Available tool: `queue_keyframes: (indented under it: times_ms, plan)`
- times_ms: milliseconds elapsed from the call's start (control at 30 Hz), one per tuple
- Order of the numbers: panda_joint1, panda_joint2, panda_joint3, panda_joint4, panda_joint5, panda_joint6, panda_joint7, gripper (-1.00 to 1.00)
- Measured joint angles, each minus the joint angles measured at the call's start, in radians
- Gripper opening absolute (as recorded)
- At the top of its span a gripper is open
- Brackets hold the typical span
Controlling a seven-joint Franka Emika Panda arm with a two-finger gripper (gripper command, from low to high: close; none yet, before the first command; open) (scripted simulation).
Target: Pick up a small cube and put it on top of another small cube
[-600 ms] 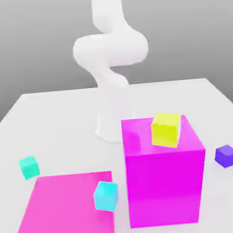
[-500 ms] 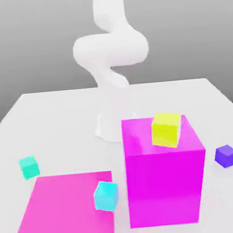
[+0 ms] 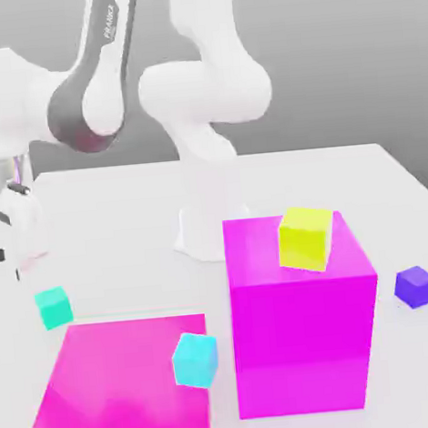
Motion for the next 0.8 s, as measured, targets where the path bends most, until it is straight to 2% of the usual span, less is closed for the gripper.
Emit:
queue_keyframes:
  times_ms: [67, 100, 200, 267, 300, 533, 600, 700, 767, 800]
  plan:
    - [-0.036, 0.077, -0.016, -0.031, 0.057, 0.05, -0.037, 0.0]
    - [-0.045, 0.115, 0.009, -0.031, 0.109, 0.077, -0.074, 0.0]
    - [-0.147, 0.227, 0.148, -0.011, 0.27, 0.157, -0.194, 0.0]
    - [-0.25, 0.297, 0.265, 0.004, 0.335, 0.213, -0.243, 0.0]
    - [-0.297, 0.328, 0.317, 0.01, 0.352, 0.239, -0.256, -1.0]
    - [-0.311, 0.334, 0.33, 0.011, 0.354, 0.243, -0.258, -1.0]
    - [-0.26, 0.281, 0.266, -0.001, 0.293, 0.203, -0.212, -1.0]
    - [-0.209, 0.176, 0.178, -0.026, 0.143, 0.126, -0.1, -1.0]
    - [-0.205, 0.104, 0.154, -0.04, 0.055, 0.07, -0.035, -1.0]
    - [-0.173, 0.077, 0.171, -0.029, 0.042, 0.033, -0.017, -1.0]
